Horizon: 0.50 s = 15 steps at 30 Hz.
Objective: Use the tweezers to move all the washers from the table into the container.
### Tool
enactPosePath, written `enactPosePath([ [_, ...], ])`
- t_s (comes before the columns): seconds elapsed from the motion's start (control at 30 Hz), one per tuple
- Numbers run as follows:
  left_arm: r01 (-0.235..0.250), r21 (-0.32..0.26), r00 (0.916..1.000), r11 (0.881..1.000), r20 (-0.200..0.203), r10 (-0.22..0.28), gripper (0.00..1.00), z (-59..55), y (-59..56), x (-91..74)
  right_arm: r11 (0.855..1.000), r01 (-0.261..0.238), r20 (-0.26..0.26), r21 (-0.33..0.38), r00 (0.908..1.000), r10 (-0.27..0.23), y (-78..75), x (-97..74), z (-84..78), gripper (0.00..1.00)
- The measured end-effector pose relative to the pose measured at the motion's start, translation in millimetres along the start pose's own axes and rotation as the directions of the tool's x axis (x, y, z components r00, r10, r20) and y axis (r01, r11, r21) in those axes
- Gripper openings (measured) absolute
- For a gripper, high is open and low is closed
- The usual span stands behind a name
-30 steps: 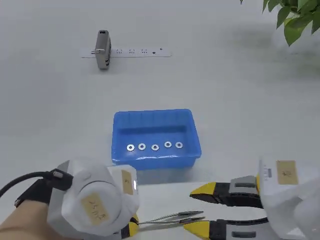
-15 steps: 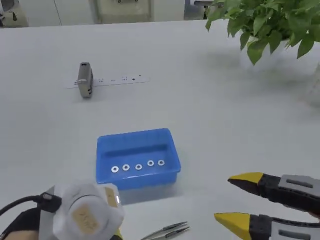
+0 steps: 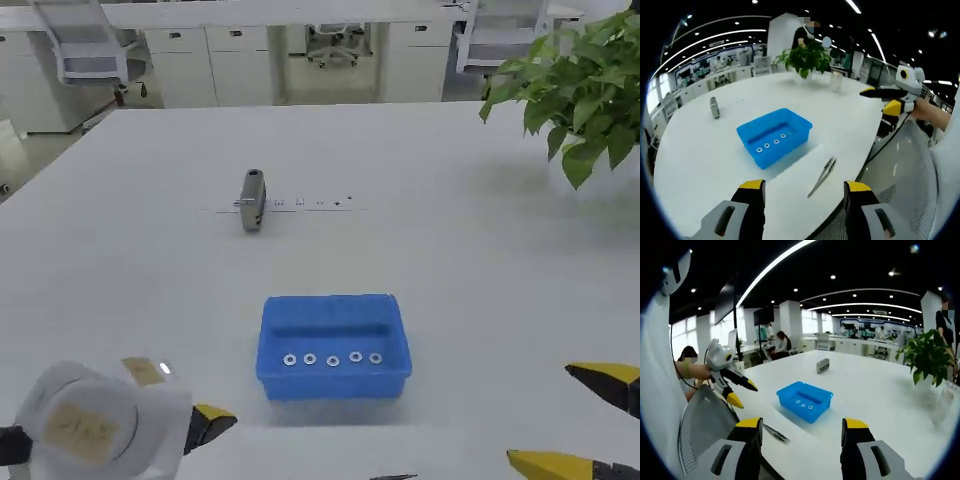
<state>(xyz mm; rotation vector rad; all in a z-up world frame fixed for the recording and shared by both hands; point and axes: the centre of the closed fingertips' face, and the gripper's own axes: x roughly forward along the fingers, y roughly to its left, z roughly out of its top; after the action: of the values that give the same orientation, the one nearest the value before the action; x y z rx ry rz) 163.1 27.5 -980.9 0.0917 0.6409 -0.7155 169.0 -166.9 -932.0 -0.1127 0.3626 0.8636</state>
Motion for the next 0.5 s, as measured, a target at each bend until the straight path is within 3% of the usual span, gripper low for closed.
enactPosePath([
  [0.1,-0.058,-0.039,0.9919,0.998,0.111,0.062,0.68,17.5,6.5,-17.8,1.000,0.002,-0.001,-0.002,1.0000,-0.002,-1.9,0.4,0.7,0.68],
  [0.17,-0.104,-0.051,0.9789,0.993,0.171,0.111,0.72,27.7,12.0,-29.8,1.000,0.004,0.006,0.000,1.0000,-0.004,-4.7,0.7,2.4,0.71],
  [0.2,-0.139,-0.056,0.9674,0.989,0.206,0.148,0.74,33.7,16.1,-36.5,1.000,0.001,0.013,0.005,0.9999,-0.001,-5.8,1.3,4.0,0.72],
  [0.27,-0.173,-0.052,0.9530,0.984,0.244,0.180,0.79,40.5,18.7,-44.7,1.000,0.000,0.019,0.008,0.9998,-0.001,-7.2,2.0,5.6,0.75],
  [0.33,-0.211,-0.057,0.9312,0.976,0.292,0.218,0.82,48.7,22.3,-54.2,1.000,0.003,0.023,0.002,0.9997,-0.003,-9.3,2.3,6.9,0.77],
  [0.5,-0.235,-0.113,0.8750,0.965,0.408,0.261,0.92,67.4,22.2,-72.6,0.999,0.039,0.058,0.012,0.9975,-0.040,-19.1,0.4,13.1,0.85],
])
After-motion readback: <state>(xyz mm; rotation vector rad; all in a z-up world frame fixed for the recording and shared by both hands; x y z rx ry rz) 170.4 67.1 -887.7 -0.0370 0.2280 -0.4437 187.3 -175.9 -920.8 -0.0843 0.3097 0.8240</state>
